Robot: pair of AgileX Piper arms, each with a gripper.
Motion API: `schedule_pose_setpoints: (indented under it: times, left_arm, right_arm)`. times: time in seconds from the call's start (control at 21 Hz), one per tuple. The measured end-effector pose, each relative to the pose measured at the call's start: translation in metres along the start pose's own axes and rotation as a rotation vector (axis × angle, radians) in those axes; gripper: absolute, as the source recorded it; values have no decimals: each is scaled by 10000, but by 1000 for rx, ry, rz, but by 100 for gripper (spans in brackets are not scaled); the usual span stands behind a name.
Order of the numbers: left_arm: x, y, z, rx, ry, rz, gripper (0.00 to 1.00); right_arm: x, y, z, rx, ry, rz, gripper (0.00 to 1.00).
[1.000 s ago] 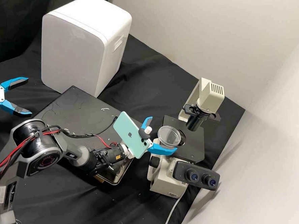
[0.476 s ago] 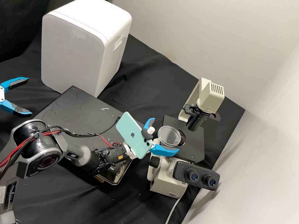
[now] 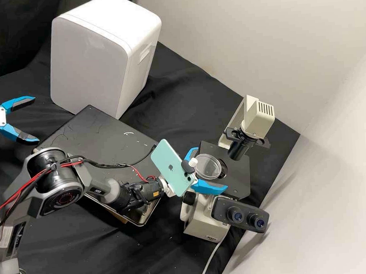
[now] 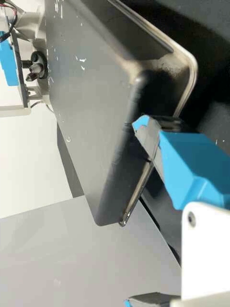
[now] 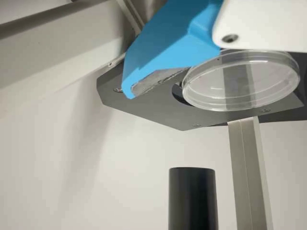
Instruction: Place the petri dish on the bench
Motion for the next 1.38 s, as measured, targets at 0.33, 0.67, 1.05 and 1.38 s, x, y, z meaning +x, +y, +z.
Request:
schedule_pose_setpoints:
  times: [0.33,0.67,1.05,1.38]
  left_arm:
    - [23,21,4,-1,-1,10,100]
    - [26,24,5,-1,-1,12,100]
    - [25,22,24,0,-10,11,100]
    - [25,22,24,8,-10,11,100]
  right_arm:
    - [9,-32,31,31,-8,-9,0]
    - [22,-23,15,63,-1,-8,0]
    - [24,2,38,74,1,-9,0]
    - [25,26,60,95,1,-9,0]
